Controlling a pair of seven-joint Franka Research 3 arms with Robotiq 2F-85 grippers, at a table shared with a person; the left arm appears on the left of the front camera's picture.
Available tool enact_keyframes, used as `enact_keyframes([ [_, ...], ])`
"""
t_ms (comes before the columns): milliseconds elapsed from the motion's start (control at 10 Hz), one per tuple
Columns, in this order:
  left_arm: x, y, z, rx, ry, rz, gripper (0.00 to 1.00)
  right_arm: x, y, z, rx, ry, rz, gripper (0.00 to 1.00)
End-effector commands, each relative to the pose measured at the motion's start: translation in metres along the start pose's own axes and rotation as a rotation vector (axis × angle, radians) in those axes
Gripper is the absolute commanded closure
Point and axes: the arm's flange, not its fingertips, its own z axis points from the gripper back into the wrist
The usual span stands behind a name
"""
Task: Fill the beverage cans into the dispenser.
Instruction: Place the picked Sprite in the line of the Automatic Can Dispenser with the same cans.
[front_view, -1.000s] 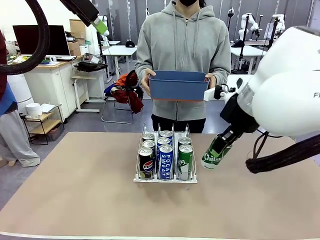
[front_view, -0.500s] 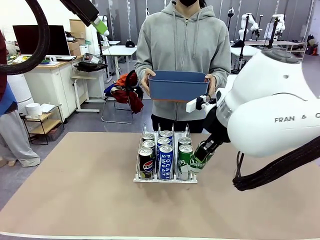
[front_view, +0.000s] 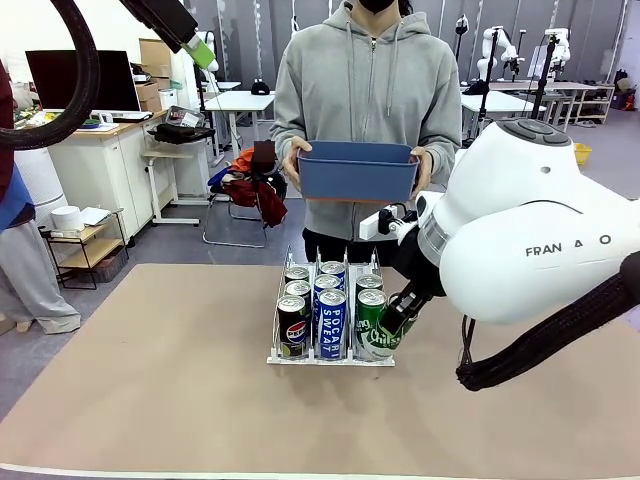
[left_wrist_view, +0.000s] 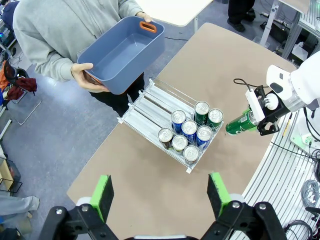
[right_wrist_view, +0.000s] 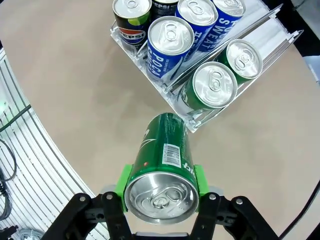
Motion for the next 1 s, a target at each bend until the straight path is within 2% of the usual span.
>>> enact_keyframes([
  [0, -0.002, 0.001, 0.001, -0.012, -0.003, 0.0, 0.0, -0.001, -0.001, 0.006, -0.006, -0.01, -0.015, 0.42],
  [600, -0.002, 0.001, 0.001, -0.012, -0.003, 0.0, 0.0, 0.026, -0.016, -0.027, -0.023, -0.041, 0.002, 0.42],
  [900, -0.002, 0.001, 0.001, -0.012, -0.003, 0.0, 0.0, 0.038, -0.029, -0.04, -0.09, -0.04, -0.011, 0.42],
])
